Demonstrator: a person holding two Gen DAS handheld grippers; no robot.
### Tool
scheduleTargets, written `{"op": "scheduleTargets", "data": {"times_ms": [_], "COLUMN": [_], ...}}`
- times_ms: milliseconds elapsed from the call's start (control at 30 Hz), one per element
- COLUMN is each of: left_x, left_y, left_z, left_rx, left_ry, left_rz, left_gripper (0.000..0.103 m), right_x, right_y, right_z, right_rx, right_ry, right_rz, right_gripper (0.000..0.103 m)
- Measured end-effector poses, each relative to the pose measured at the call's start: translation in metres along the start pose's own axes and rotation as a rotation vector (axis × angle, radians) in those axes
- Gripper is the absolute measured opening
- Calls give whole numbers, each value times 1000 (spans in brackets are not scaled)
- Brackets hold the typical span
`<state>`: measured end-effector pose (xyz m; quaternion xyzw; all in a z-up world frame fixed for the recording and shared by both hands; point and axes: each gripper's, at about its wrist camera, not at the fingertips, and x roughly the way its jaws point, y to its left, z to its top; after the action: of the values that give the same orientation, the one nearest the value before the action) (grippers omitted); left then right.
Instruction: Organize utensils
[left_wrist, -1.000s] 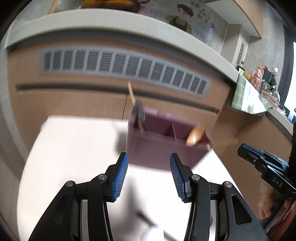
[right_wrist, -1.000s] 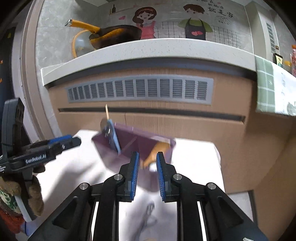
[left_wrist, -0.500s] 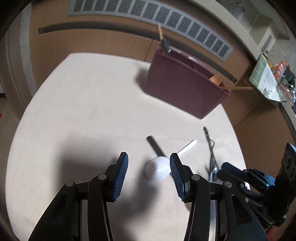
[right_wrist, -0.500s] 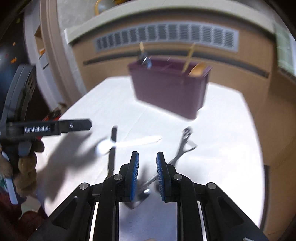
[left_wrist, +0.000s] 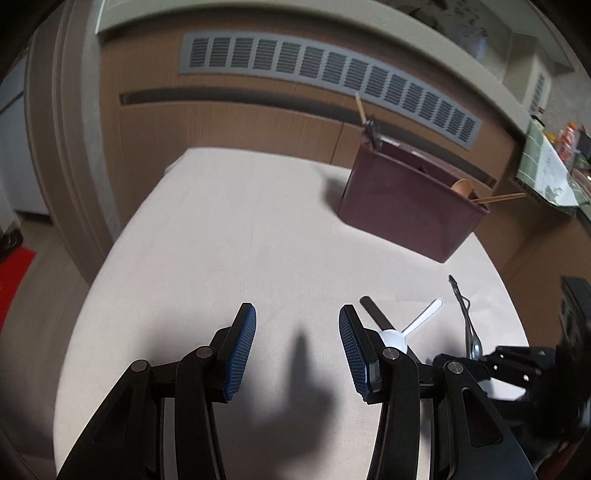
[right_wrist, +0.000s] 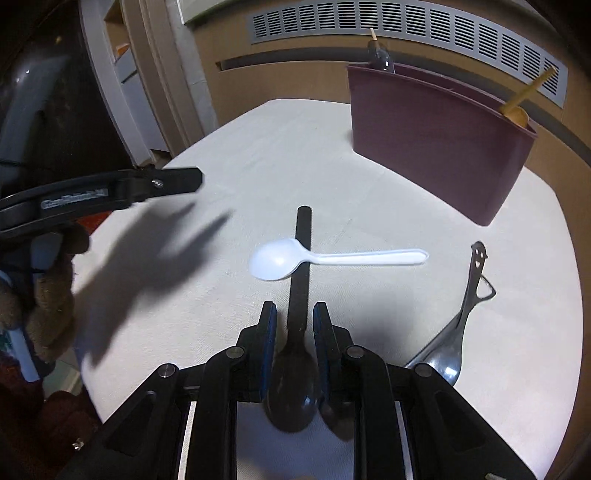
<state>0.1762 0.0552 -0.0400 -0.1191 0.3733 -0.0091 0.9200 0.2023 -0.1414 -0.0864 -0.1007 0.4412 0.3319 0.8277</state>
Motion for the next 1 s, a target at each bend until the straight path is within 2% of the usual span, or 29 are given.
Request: {"op": "scheduleTargets", "data": {"times_ms": [67,133,267,333,433,633,833,933,1000], "left_x": [1,2,3,6,10,14,12,14,17], "left_y": [3,4,5,3,-7,-27,-32,-35,-39], "left_z": [0,-1,-3,-3,-5,-10,-10,-12,-13], "left_rx": [-12,-18,-17,-25,-19,45,69,86,101], "left_ry": [1,6,10,18,34,61,58,67,88], "left_rz": [-9,-13,-27,-37,-61,-84,-100,-119,-151], "left_gripper": [48,48,48,48,48,48,48,48,48], "right_x": [3,2,-33,-48,-53,-32,-4,-3,-11], "right_y": [-6,-9,-32,-54,-79,-90,-97,-96,-94], "right_z": [0,-2,-9,-16,-26,-21,4,10,7], "right_rx": [32,41,76,155,249,312,302,271,272], "right_ry": [26,35,-65,-82,-82,-47,-19,-5,-24], "right_rz": [35,32,-123,-168,-174,-125,-198,-226,-208], "right_gripper": [19,19,19,19,21,21,20,10,2]}}
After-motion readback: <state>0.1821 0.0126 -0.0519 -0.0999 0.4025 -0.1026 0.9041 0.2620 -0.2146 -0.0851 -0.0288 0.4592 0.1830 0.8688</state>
